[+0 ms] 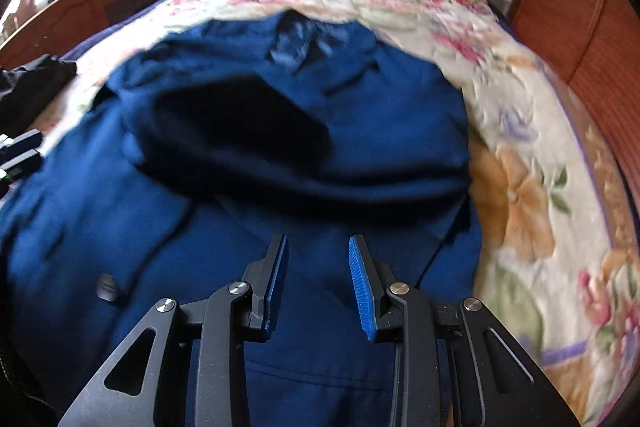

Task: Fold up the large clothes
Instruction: 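Move the left tool toward the folded sleeve on the jacket back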

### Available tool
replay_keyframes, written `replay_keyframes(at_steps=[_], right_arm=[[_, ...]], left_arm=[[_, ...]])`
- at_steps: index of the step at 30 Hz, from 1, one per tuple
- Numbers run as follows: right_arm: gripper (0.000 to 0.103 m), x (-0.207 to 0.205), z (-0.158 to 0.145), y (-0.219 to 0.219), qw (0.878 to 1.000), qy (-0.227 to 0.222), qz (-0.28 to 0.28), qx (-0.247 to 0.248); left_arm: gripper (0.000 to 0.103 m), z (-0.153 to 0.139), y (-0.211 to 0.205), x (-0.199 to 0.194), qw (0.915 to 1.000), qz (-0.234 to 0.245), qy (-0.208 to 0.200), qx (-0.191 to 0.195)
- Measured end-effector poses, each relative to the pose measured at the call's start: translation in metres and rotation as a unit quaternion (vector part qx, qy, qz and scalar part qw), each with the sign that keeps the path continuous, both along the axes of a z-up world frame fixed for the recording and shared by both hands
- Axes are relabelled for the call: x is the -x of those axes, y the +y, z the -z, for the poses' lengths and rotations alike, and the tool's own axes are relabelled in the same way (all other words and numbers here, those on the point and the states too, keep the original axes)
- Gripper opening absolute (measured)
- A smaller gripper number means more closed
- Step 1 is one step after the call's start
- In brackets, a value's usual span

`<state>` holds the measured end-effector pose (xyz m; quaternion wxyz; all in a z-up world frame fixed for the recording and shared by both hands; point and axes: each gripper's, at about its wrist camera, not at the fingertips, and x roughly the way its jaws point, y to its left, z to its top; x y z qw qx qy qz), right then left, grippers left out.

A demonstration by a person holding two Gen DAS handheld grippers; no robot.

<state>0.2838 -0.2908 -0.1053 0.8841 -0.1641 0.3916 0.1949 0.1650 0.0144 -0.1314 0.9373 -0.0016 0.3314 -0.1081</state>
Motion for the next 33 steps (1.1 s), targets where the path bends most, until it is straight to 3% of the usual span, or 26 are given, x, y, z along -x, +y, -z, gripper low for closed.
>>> replay_keyframes(at_steps=[5,13,16,22,33], right_arm=[[0.033,-0.019,0.023,-0.007,1.000,0.004,0.013,-0.027],[0.035,-0.030,0.016,0.005,0.998,-0.012,0.015,-0.057],[0.036,-0.033,0.014,0.008,0.998,-0.014,0.014,-0.065],[0.036,-0.032,0.018,0.013,0.998,-0.023,0.014,-0.060],[0.038,-0.016,0.035,-0.015,0.997,-0.020,0.012,-0.077]], left_arm=[[0.041,0.003,-0.004,-0.004,0.9999,0.006,0.012,-0.003],[0.043,-0.011,-0.007,-0.023,0.9996,0.007,0.028,0.000],[0.049,-0.020,-0.011,-0.039,0.9994,0.012,0.034,-0.001],[0.050,-0.033,-0.018,-0.095,0.9986,0.004,0.051,-0.011],[0.050,0.002,-0.020,-0.168,0.9893,-0.028,0.123,-0.073]])
